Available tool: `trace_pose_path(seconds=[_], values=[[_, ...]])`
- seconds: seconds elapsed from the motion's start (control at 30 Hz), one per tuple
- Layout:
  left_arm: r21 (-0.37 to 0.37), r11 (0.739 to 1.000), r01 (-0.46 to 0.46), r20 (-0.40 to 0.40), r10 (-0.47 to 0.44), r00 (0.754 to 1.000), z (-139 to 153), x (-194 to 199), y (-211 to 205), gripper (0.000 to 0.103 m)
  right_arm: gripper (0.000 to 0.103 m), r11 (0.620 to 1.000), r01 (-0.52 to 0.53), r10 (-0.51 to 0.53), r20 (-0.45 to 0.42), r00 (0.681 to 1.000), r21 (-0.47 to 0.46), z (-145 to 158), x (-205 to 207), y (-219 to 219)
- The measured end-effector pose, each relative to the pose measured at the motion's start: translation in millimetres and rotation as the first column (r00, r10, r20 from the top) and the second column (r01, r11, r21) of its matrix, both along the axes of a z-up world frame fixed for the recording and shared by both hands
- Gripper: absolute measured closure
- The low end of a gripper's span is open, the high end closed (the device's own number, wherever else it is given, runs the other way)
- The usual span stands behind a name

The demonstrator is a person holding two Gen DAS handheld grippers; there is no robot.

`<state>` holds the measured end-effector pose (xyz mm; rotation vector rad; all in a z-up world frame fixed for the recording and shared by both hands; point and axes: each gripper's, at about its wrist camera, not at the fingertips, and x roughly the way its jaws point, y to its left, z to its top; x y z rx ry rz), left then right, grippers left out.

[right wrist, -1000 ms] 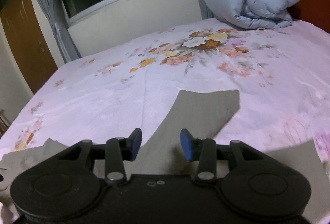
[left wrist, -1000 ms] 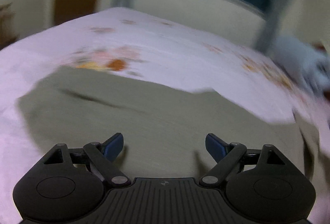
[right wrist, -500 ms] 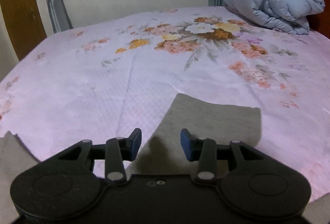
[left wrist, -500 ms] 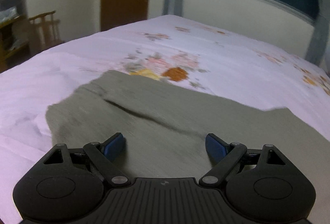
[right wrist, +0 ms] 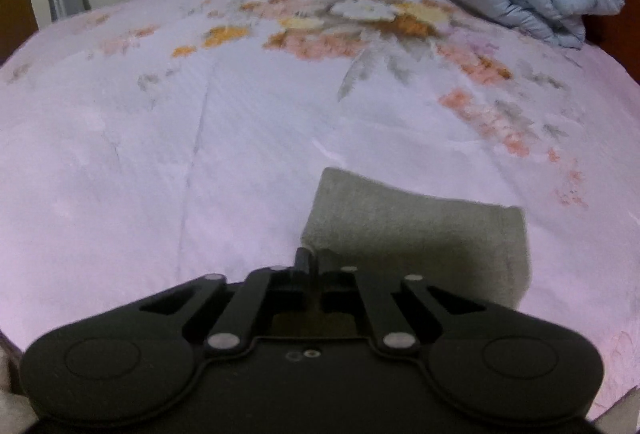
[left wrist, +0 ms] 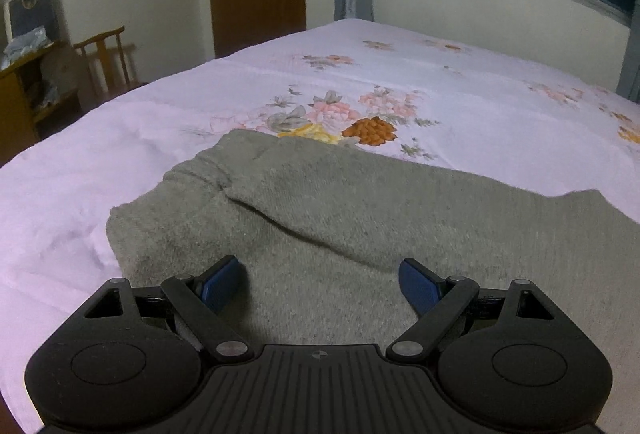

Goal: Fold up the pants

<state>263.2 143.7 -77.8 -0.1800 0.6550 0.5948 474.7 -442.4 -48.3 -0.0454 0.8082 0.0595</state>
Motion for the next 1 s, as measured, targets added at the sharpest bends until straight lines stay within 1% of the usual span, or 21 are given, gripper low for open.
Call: trace_pose_path(seconds=[0.17,0.23,0.3,0.43,0.57,0.7,0.83,0.87,0.93,1.0], values=[[0.008,0.999,0.035,-0.016,-0.034,0.999,-1,1,0,0.012,0.103,0.999,0.008,-0.011,0.095,0.995,0.033,36,-35,-25],[-0.01,0.997,0.072,-0.015,-0.072,0.997,-3,0,2,0.005,0.103,0.999,0.011,-0.017,0.133,0.991,0.045,51,-53,-39],[-0.027,0.992,0.124,-0.023,-0.125,0.992,-8,0,6,0.001,0.103,0.998,0.025,-0.036,0.177,0.984,0.064,67,-77,-58],[-0.042,0.982,0.182,-0.025,-0.183,0.983,-10,-1,10,0.0,0.103,0.994,0.056,-0.078,0.246,0.966,0.096,91,-125,-93],[-0.045,0.975,0.219,-0.042,-0.221,0.974,-9,-1,12,0.0,0.103,0.986,0.098,-0.131,0.276,0.952,0.132,101,-168,-125],[-0.046,0.967,0.25,-0.06,-0.253,0.966,-8,-2,13,0.0,0.103,0.97,0.137,-0.193,0.291,0.937,0.203,93,-207,-149],[-0.047,0.959,0.281,-0.075,-0.284,0.956,-7,-2,14,0.0,0.103,0.947,0.178,-0.254,0.284,0.925,0.267,66,-236,-166],[-0.048,0.957,0.288,-0.078,-0.291,0.954,-7,-3,14,0.0,0.103,0.937,0.192,-0.274,0.274,0.922,0.292,58,-240,-172],[-0.05,0.953,0.3,-0.084,-0.303,0.949,-6,-4,15,0.0,0.103,0.905,0.209,-0.313,0.25,0.916,0.369,41,-248,-185],[-0.051,0.95,0.308,-0.086,-0.311,0.946,-6,-4,15,0.0,0.103,0.875,0.239,-0.348,0.204,0.915,0.42,23,-254,-197]])
